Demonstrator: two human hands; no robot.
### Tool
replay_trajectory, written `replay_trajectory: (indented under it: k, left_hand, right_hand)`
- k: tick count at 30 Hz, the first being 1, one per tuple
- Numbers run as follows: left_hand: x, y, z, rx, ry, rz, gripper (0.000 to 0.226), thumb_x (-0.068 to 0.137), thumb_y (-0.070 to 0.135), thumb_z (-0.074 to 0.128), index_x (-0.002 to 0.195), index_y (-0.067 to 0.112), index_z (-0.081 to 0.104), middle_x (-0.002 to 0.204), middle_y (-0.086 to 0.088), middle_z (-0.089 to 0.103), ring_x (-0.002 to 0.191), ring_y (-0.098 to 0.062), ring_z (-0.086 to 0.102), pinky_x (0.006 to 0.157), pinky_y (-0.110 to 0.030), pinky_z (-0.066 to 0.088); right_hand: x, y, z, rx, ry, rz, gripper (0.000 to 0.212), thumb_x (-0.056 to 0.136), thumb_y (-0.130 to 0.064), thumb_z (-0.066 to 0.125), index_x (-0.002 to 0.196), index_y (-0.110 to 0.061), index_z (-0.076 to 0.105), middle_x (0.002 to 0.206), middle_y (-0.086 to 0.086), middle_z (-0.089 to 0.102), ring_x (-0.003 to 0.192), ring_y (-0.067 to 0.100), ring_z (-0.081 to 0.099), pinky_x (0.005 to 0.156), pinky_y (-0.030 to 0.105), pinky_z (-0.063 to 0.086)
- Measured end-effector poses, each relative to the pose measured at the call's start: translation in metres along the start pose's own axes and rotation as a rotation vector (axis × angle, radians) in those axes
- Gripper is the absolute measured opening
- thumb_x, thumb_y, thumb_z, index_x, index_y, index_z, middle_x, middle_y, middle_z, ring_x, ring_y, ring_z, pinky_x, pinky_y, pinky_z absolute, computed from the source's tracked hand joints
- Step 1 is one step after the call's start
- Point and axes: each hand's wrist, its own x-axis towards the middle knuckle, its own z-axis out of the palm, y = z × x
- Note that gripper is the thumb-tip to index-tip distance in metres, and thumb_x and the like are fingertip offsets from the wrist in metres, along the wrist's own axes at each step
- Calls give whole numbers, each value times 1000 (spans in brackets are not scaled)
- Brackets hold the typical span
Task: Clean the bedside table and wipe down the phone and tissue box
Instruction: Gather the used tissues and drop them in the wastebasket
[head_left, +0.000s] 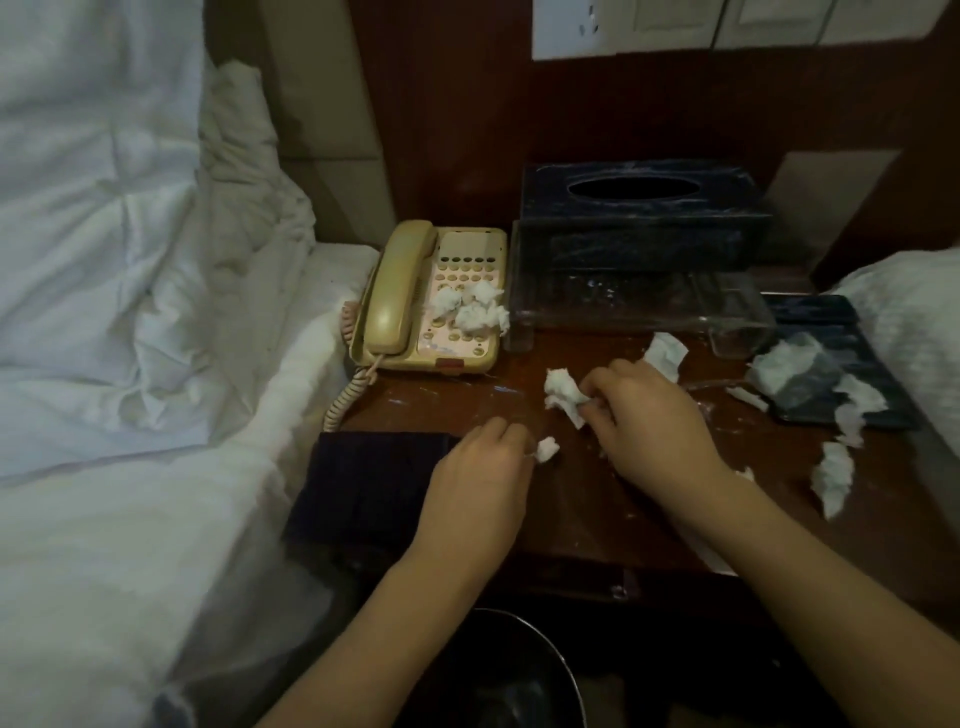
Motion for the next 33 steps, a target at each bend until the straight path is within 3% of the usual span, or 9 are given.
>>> replay_trajectory:
  k: [5, 9, 13, 19, 25, 33]
  left_hand:
    - [-33, 15, -27, -49, 59, -1, 10, 100, 22, 59, 107, 20, 65, 105, 5, 60, 95, -14, 58, 76, -31, 49]
    - [-70, 15, -43, -77, 114, -14, 6, 95, 21, 66, 100, 20, 68, 93, 8, 59, 81, -11, 57, 70, -29, 51]
    - [-124, 3, -30, -93, 33, -74, 6, 94, 27, 68, 100, 25, 70, 84, 16, 52, 76, -7, 56, 67, -24, 45]
    - [-185, -25, 5, -108, -170, -190, 17, 96, 31, 66, 111, 28, 75, 99, 9, 68, 90, -9, 64, 74, -22, 47]
    - [-216, -42, 20, -189, -208, -261, 34, 96, 24, 67, 130, 28, 65, 95, 14, 63, 92, -9, 63, 80, -26, 51]
    - [-226, -56, 13, -186, -183, -312, 29, 93, 31, 69, 122, 30, 67, 88, 16, 61, 85, -5, 62, 79, -30, 55]
  right_hand:
    - [-41, -14, -25, 23, 101, 18, 23, 98, -26, 57, 117, -15, 64, 109, 2, 62, 103, 20, 55, 74, 27, 40]
    - [-76, -35, -44, 68, 173, -1, 23, 97, -27, 60, 115, -15, 65, 104, 0, 62, 102, 19, 56, 73, 28, 40]
    - [-128, -59, -43, 133, 186, -36, 19, 97, -28, 61, 112, -17, 66, 93, -9, 53, 90, 10, 49, 71, 25, 38]
    - [-189, -78, 0, 137, 1, -50, 19, 97, -32, 59, 112, -23, 65, 92, -15, 50, 89, 4, 46, 71, 21, 38]
    - [-212, -81, 45, 101, -174, -52, 19, 98, -34, 58, 111, -23, 66, 94, -11, 56, 90, 8, 52, 73, 23, 44]
    - [-215, -107, 84, -13, -354, -80, 27, 98, -35, 54, 124, -29, 62, 115, -11, 62, 108, 11, 57, 80, 25, 46]
